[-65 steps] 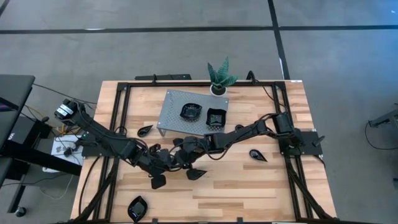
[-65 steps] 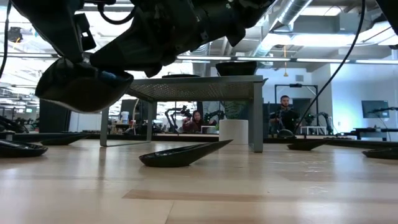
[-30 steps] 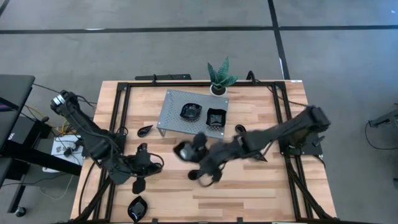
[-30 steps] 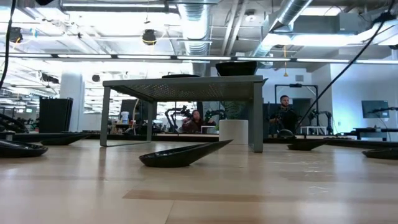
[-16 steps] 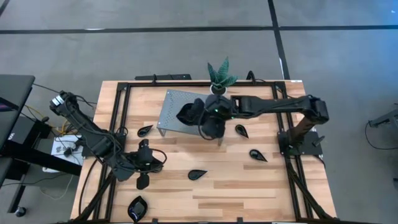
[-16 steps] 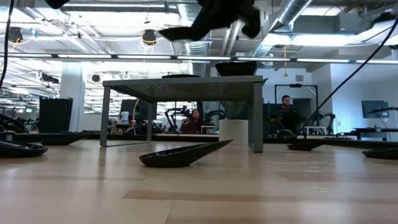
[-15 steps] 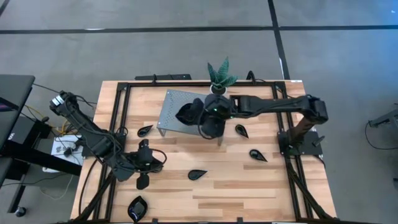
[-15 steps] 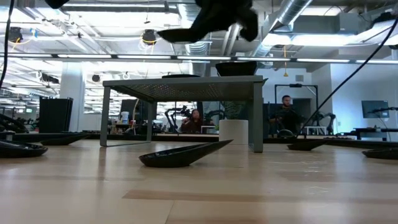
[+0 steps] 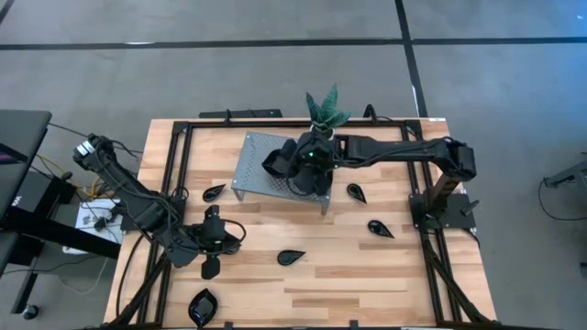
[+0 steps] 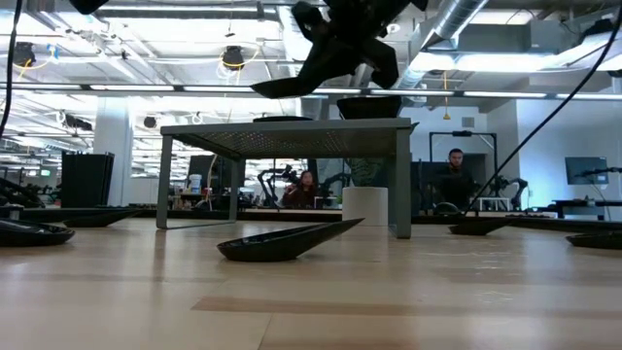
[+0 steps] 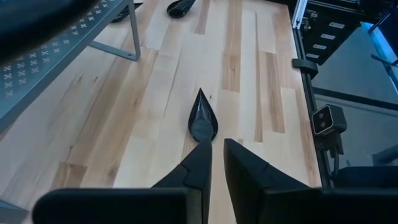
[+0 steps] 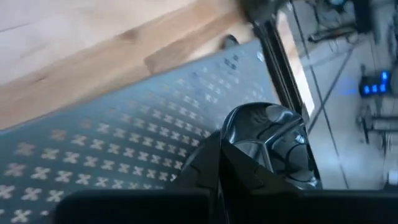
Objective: Pick & Place Mini shaped plates
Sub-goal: Stack the leaf shaped plate on top of the leaf shaped plates on the shelf
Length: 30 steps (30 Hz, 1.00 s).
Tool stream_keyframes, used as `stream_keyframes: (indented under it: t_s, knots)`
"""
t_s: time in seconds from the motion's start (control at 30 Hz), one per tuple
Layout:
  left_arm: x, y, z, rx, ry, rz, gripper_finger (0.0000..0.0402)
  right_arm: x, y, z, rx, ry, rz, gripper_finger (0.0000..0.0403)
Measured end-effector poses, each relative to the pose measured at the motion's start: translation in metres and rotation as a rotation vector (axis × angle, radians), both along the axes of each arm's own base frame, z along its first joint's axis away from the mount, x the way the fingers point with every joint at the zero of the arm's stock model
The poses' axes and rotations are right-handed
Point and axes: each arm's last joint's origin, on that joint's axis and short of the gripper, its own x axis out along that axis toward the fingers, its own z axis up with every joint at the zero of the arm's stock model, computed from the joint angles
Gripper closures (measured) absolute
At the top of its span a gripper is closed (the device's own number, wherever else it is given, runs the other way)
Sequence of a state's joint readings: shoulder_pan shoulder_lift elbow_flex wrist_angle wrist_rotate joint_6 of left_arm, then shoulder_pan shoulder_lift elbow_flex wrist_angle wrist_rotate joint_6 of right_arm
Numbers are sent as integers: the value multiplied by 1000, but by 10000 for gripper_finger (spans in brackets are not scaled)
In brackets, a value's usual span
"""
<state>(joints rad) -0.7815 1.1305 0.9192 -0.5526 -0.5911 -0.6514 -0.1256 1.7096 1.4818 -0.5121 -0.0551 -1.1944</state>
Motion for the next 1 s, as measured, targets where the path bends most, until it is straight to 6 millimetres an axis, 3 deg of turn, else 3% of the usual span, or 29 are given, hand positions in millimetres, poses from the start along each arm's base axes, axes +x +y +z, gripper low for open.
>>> stream_keyframes:
  t_s: [0.23,1.0]
  knots:
    - [0,0,0,-8,0,5,358,3,-3,4,184,-59,-175,394]
    - [0,0,0,-10,0,6,358,1,-6,3,245,-51,-239,320]
